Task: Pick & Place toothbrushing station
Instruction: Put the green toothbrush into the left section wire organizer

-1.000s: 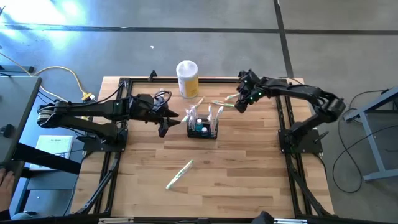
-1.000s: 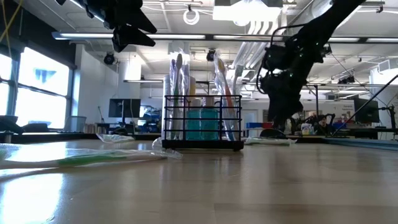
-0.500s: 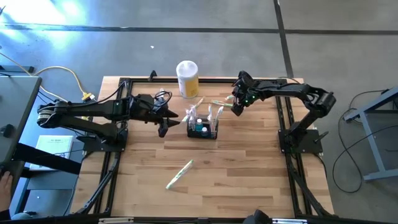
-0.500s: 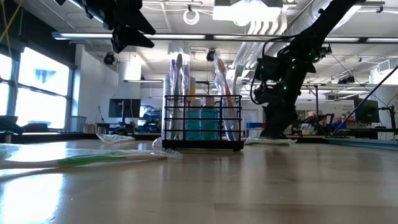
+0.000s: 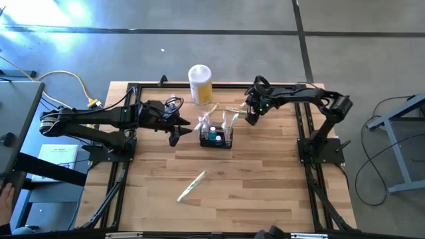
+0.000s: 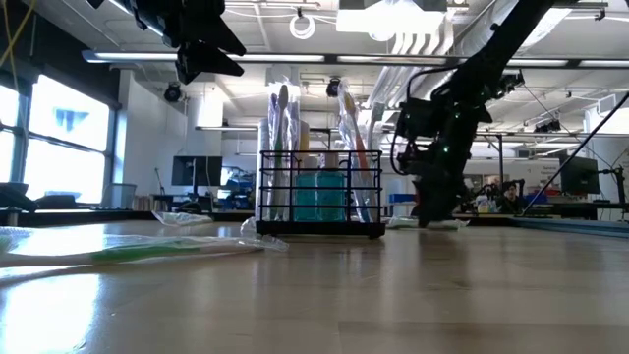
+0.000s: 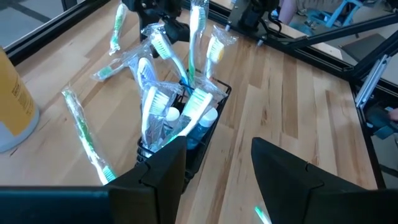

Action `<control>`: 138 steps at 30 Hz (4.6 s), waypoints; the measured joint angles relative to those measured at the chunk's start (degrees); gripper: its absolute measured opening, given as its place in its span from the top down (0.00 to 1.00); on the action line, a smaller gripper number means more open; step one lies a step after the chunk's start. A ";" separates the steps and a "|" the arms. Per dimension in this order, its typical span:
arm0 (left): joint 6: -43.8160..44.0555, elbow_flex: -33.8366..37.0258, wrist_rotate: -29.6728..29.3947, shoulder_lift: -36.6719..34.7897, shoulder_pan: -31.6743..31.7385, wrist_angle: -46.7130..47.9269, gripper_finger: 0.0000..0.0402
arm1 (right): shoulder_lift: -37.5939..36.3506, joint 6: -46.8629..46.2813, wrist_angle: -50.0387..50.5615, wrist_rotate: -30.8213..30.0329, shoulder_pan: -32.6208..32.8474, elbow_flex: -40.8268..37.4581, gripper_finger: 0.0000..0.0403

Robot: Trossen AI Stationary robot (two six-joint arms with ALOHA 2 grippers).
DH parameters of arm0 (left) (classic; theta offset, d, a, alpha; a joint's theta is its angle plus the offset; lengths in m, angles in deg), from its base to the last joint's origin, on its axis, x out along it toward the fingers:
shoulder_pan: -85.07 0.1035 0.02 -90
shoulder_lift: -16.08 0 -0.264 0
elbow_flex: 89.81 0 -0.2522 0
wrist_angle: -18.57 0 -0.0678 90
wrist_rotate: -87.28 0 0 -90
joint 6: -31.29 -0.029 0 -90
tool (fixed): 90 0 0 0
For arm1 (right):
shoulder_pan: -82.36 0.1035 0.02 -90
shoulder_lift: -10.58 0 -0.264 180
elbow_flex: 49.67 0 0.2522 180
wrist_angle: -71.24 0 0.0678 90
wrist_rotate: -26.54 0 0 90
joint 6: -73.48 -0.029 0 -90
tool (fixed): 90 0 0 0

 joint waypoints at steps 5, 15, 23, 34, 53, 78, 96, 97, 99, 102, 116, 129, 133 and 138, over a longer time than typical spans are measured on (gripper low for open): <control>0.01 0.00 0.33 0.00 0.00 0.11 0.55 | 1.33 -2.42 0.22 -0.74 0.71 0.18 0.38; 0.19 0.00 0.43 0.00 0.00 0.27 0.55 | 1.38 -1.94 0.86 -6.83 1.10 -0.05 0.65; 0.19 0.00 0.18 0.00 0.00 0.52 0.55 | 1.38 -1.55 1.40 -8.36 1.61 -0.06 0.96; 0.74 0.00 0.37 0.00 0.00 0.37 0.55 | -3.14 -1.59 3.88 -9.79 1.91 -0.64 0.96; 4.28 0.02 2.51 0.59 0.00 -0.46 0.55 | -23.38 -0.81 11.90 -17.52 3.30 -0.57 0.96; -15.22 -13.51 -11.85 0.19 0.02 -5.92 0.55 | -56.09 -12.44 -13.09 0.70 3.47 -0.37 0.96; -19.37 -13.51 -11.85 12.79 0.00 -36.72 0.55 | -41.97 -10.78 -33.77 12.14 15.75 -0.35 0.96; -19.36 -13.49 -11.85 13.59 0.00 -38.11 0.55 | -41.23 -10.74 -34.60 13.12 16.31 -0.35 0.96; -19.33 -13.47 -11.85 15.23 0.00 -41.49 0.55 | -40.05 -10.64 -35.70 14.64 17.36 -0.35 0.96; -19.33 -13.49 -11.83 17.24 0.00 -45.11 0.55 | -39.07 -10.95 -37.44 16.24 18.04 -0.35 0.96; -12.08 -13.49 -7.79 23.61 0.01 -59.73 0.55 | -33.98 -15.25 -43.99 22.64 17.27 -0.35 0.96; -11.44 -17.84 -7.55 23.61 0.02 -51.03 0.55 | -27.30 -22.45 -49.46 28.33 16.90 -0.35 0.96; -11.44 -18.91 -7.57 23.54 0.02 -48.91 0.55 | -26.40 -23.25 -50.44 29.10 16.95 -0.35 0.96; -11.47 -19.30 -7.57 23.56 0.02 -47.49 0.55 | -26.37 -23.14 -50.39 29.16 16.95 -0.35 0.96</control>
